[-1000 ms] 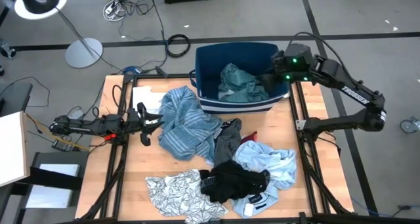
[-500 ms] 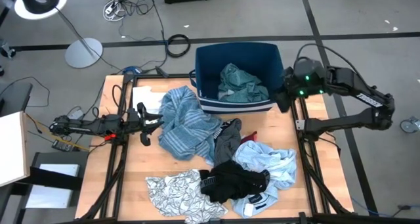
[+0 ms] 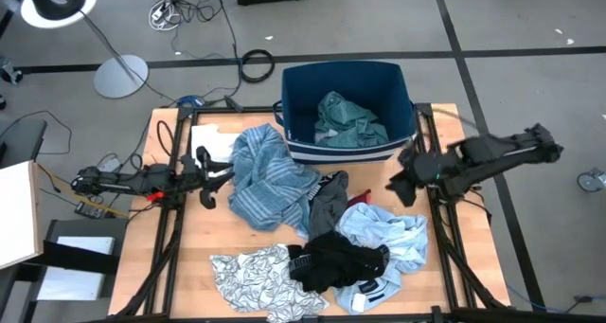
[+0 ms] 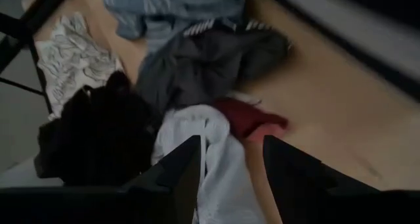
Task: Sort clothes
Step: Put the blue cloth into the blue bin
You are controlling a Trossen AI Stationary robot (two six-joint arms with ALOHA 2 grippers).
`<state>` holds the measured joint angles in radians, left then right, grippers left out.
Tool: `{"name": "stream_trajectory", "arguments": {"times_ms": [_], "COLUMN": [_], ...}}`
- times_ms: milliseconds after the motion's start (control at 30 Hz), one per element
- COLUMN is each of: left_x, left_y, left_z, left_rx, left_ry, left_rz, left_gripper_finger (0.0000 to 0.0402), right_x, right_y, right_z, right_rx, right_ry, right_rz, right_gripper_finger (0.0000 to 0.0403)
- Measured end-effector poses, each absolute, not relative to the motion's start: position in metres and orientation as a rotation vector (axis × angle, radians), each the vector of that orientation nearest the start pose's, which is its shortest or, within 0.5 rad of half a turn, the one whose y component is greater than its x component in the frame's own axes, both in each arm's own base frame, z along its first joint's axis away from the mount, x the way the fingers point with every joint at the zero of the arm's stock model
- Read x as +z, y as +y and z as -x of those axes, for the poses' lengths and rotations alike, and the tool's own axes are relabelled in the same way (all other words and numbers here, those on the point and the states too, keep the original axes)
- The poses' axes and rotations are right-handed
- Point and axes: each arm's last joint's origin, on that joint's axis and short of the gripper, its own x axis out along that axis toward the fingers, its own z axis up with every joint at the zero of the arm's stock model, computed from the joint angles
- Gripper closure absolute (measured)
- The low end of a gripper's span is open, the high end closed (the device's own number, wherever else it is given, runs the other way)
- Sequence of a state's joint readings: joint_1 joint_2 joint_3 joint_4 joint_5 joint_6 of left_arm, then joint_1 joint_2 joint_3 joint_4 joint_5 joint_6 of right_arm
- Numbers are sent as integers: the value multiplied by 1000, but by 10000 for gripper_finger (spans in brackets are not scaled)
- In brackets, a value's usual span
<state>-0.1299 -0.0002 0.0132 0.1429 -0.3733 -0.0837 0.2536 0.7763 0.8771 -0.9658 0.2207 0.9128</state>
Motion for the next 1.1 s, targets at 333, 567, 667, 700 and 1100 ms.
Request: {"name": "stream_trajectory", "arguments": {"times_ms": [333, 567, 667, 700, 1100], "left_x": [210, 266, 286, 290, 271], "left_y": [0, -2, -6, -7, -24], "left_z": [-87, -88, -106, -113, -214], "left_rx": [257, 225, 208, 208, 288], "left_ry": [-236, -79, 95, 171, 845], "left_rz": [177, 137, 122, 116, 35], "left_gripper_finger": [254, 254, 254, 254, 254], "right_x": [213, 180, 176, 176, 178], "right_y": [61, 65, 65, 65, 66], "right_z": [-159, -170, -173, -173, -174], "right_rx": [-254, -229, -250, -251, -236], "right_ry": [585, 485, 481, 483, 464], "right_rz": [-638, -637, -616, -615, -621], "right_gripper_finger": [237, 237, 237, 237, 237]}}
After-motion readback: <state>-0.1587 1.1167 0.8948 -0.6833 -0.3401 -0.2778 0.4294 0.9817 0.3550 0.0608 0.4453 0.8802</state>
